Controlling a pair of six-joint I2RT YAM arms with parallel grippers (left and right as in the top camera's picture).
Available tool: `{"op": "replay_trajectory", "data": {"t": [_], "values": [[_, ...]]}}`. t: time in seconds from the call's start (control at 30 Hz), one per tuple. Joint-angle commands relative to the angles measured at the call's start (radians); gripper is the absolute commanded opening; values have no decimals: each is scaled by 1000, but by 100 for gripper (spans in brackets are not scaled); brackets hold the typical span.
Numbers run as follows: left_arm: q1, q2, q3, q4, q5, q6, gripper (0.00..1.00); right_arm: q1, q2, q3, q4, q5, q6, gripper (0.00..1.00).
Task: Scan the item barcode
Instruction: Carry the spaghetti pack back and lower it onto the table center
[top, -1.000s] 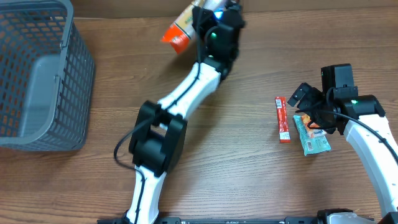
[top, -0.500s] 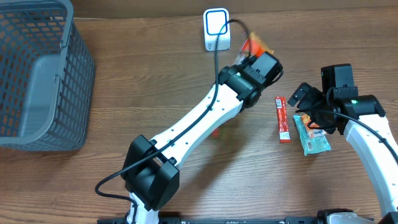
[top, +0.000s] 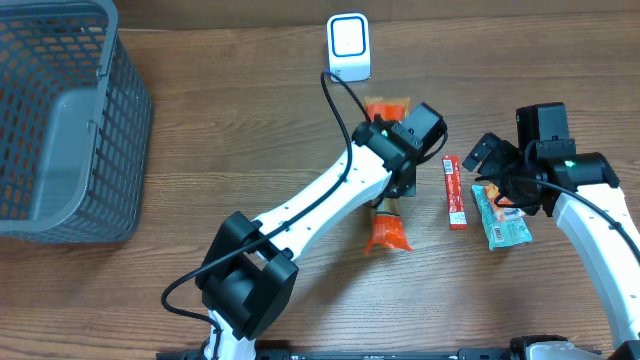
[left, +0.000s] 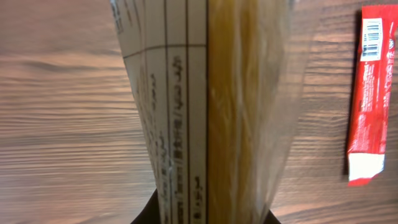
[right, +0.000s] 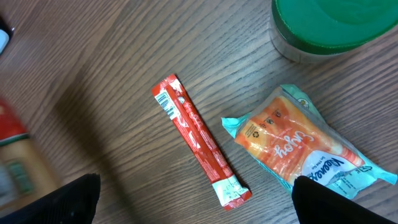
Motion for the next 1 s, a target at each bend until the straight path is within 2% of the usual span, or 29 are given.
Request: {"op": "replay_trajectory", "data": {"t": [0.0,0.13,0.27,0.37,0.5,0.6,0.63,0.77,0.97], "values": [[-19,-52,-73,82,78,-86,4,-2,-2,11,3,3,-4,100],[-31,-52,-161,202,104,-96,4,-2,-2,11,3,3,-4,100],[-32,-52,-182,241,104,-94,6,-2,-2,11,3,3,-4,100],[-32,-52,-182,261,122,-69,23,-2,-2,11,2,3,-4,100],[-32,-53,-181,291,159,11,65,-2,-2,11,3,3,-4,100],[-28,-60,-161,290,160,117,91,-2,-2,11,2,3,-5,100],[-23,-65,-143,278,160,140,95,-2,-2,11,3,3,-4,100],[3,-79,-53,199,155,181,98,-2,-2,11,2,3,-4,100],[59,-81,71,-23,141,224,100,-2,-2,11,3,3,-4,100]]}}
